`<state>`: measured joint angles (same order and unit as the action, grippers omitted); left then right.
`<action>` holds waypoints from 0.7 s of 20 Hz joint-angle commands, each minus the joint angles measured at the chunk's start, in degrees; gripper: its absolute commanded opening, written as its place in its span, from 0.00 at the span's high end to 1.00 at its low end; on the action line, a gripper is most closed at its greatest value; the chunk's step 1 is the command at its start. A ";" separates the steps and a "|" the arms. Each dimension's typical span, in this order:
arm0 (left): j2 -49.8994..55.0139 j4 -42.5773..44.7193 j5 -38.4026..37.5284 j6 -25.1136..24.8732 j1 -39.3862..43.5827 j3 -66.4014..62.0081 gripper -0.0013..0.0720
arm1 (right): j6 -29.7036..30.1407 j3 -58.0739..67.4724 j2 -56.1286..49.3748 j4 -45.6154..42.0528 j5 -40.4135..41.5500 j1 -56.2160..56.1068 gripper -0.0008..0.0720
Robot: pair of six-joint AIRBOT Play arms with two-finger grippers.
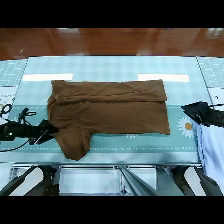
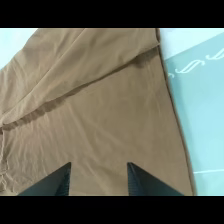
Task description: Fold the shirts.
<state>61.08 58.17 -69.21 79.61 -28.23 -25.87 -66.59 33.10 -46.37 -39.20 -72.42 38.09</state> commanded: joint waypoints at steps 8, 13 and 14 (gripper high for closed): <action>2.27 -0.59 -0.13 -0.52 7.41 -3.91 0.95 | -5.92 -0.02 -0.20 -16.15 3.76 0.09 0.43; 1.77 -0.68 -0.83 -0.52 7.43 -5.73 0.95 | -11.85 -4.20 -6.43 -25.27 -1.95 0.07 0.43; 1.77 -0.70 -0.85 -0.52 7.43 -5.73 0.95 | -10.56 -5.03 -8.07 -22.49 -2.12 0.07 0.43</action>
<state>63.02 57.71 -69.41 79.11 -20.86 -30.89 -76.75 30.35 -50.94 -61.06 -72.60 38.13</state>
